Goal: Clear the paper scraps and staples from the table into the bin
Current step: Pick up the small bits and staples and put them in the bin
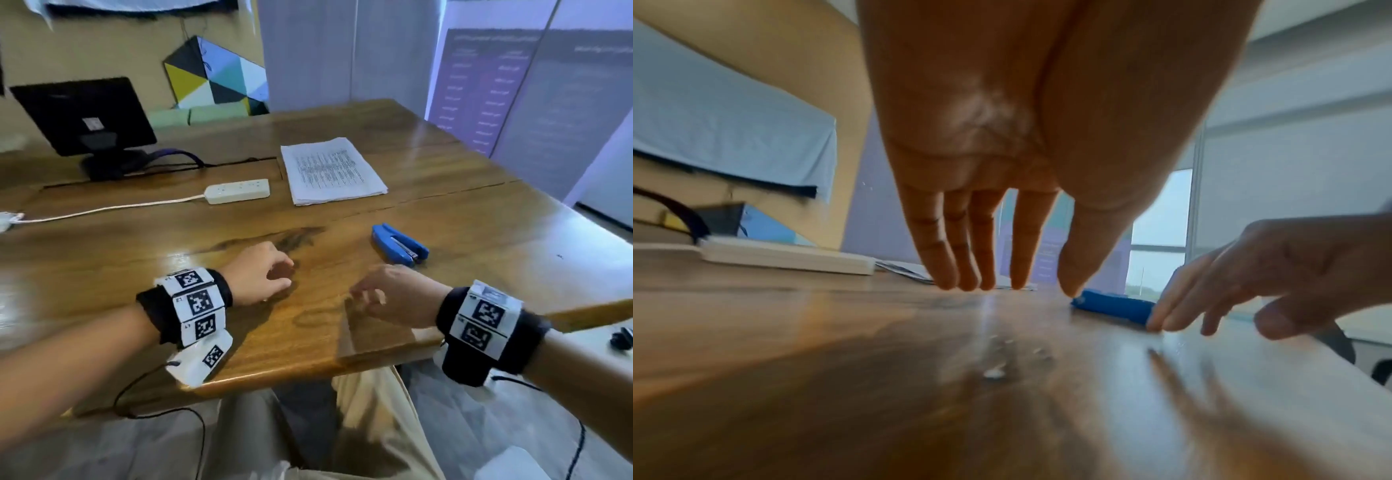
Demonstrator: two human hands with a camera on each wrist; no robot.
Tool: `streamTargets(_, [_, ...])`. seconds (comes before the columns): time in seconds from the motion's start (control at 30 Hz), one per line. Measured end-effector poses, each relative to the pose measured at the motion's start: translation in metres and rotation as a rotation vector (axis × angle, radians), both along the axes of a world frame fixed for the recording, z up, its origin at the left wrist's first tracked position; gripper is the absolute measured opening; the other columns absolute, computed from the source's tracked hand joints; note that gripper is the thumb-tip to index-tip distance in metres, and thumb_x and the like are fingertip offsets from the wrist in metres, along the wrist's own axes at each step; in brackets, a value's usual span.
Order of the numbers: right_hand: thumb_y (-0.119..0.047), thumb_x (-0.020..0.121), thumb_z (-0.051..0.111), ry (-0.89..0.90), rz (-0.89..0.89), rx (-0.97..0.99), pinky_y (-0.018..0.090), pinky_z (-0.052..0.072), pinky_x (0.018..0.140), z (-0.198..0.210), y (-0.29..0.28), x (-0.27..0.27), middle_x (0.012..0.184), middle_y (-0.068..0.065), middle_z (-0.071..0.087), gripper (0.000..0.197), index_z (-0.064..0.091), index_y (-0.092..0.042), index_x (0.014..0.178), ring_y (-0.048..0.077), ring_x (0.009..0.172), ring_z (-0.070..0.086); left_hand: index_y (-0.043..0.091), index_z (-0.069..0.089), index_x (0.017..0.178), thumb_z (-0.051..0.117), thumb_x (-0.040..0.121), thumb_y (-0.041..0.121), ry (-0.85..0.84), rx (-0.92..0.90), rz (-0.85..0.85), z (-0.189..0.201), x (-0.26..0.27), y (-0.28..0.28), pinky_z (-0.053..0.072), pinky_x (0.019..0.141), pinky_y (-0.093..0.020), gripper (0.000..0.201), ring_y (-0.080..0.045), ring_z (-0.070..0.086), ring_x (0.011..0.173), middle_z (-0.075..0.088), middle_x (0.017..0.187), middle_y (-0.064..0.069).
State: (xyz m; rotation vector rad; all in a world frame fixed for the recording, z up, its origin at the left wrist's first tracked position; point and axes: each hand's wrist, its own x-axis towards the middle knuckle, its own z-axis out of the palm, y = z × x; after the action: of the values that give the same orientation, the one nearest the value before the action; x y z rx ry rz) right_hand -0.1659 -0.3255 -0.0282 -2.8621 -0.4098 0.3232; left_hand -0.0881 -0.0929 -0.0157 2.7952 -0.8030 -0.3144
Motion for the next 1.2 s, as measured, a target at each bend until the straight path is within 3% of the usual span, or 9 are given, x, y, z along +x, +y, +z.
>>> streamTargets(0.07, [-0.050, 0.091, 0.044, 0.069, 0.106, -0.171, 0.037, 0.030, 0.111, -0.011, 0.017, 0.005, 0.145, 0.003, 0.037, 0.056, 0.042, -0.019, 0.137, 0.021, 0.137, 0.029, 0.016, 0.037, 0.141, 0.049, 0.089, 0.049, 0.031, 0.174, 0.030, -0.005, -0.003, 0.021, 0.032, 0.109, -0.033, 0.062, -0.021, 0.036, 0.130, 0.036, 0.142, -0.006])
streamTargets(0.13, [-0.066, 0.086, 0.038, 0.170, 0.103, -0.270, 0.050, 0.016, 0.118, -0.017, 0.028, 0.004, 0.158, 0.001, 0.006, 0.083, 0.015, -0.016, 0.148, 0.025, 0.146, 0.003, 0.013, 0.015, 0.149, 0.038, 0.089, 0.060, 0.091, 0.344, 0.033, -0.008, -0.014, 0.035, 0.022, 0.117, -0.037, 0.080, -0.024, 0.017, 0.142, 0.013, 0.156, -0.006])
streamTargets(0.2, [-0.073, 0.082, 0.033, 0.222, 0.098, -0.303, 0.051, 0.005, 0.118, -0.020, 0.036, 0.002, 0.159, 0.000, -0.013, 0.097, -0.002, -0.014, 0.150, 0.023, 0.146, -0.011, 0.014, -0.002, 0.150, 0.029, 0.086, 0.067, 0.157, 0.444, 0.030, -0.010, -0.026, 0.043, 0.012, 0.120, -0.041, 0.089, -0.025, -0.001, 0.147, -0.010, 0.159, -0.004])
streamTargets(0.3, [-0.080, 0.076, 0.029, 0.234, 0.106, -0.322, 0.051, 0.000, 0.118, -0.019, 0.047, 0.002, 0.157, 0.003, -0.022, 0.108, -0.011, -0.009, 0.148, 0.023, 0.145, -0.018, 0.016, -0.012, 0.148, 0.023, 0.083, 0.072, 0.209, 0.485, -0.012, -0.013, -0.041, 0.045, 0.000, 0.121, -0.044, 0.093, -0.020, -0.016, 0.146, -0.026, 0.155, -0.004])
streamTargets(0.53, [-0.078, 0.078, 0.030, 0.249, 0.151, -0.296, 0.051, -0.001, 0.116, -0.021, 0.077, 0.019, 0.156, 0.006, -0.023, 0.106, -0.014, -0.012, 0.148, 0.023, 0.145, -0.017, 0.021, -0.014, 0.148, 0.023, 0.079, 0.078, 0.188, 0.435, -0.048, -0.023, -0.041, 0.028, -0.003, 0.118, -0.046, 0.096, -0.020, -0.018, 0.145, -0.029, 0.154, -0.002])
streamTargets(0.7, [-0.071, 0.082, 0.033, 0.279, 0.145, -0.282, 0.052, 0.002, 0.117, 0.006, 0.070, 0.027, 0.157, 0.006, -0.019, 0.098, -0.010, -0.015, 0.149, 0.023, 0.146, -0.014, 0.025, -0.014, 0.148, 0.022, 0.079, 0.077, 0.192, 0.410, -0.039, -0.015, -0.029, 0.031, -0.003, 0.118, -0.047, 0.093, -0.020, -0.018, 0.145, -0.028, 0.154, -0.001])
streamTargets(0.87, [-0.084, 0.060, 0.012, 0.350, 0.083, -0.363, 0.048, 0.001, 0.118, 0.019, 0.029, 0.002, 0.157, 0.002, -0.020, 0.113, -0.012, -0.018, 0.149, 0.020, 0.145, -0.016, 0.024, -0.015, 0.147, 0.020, 0.080, 0.076, 0.224, 0.453, -0.016, -0.008, -0.017, 0.044, -0.004, 0.119, -0.047, 0.092, -0.020, -0.018, 0.145, -0.026, 0.155, -0.002])
streamTargets(0.97, [-0.080, 0.075, 0.025, 0.368, 0.083, -0.359, 0.046, -0.003, 0.117, 0.008, 0.025, -0.009, 0.156, -0.001, -0.023, 0.102, -0.014, -0.020, 0.148, 0.018, 0.144, -0.020, 0.033, -0.015, 0.146, 0.018, 0.080, 0.076, 0.220, 0.470, -0.044, -0.012, -0.009, 0.040, -0.005, 0.118, -0.049, 0.086, -0.022, -0.019, 0.145, -0.027, 0.155, -0.002])
streamTargets(1.2, [-0.078, 0.077, 0.030, 0.299, 0.138, -0.361, 0.052, -0.002, 0.117, -0.001, 0.046, 0.005, 0.156, -0.001, -0.024, 0.103, -0.013, -0.018, 0.148, 0.023, 0.144, -0.019, 0.047, -0.013, 0.143, 0.016, 0.081, 0.075, 0.199, 0.467, -0.163, -0.023, -0.011, 0.026, -0.005, 0.117, -0.051, 0.074, -0.024, -0.017, 0.145, -0.026, 0.155, 0.000])
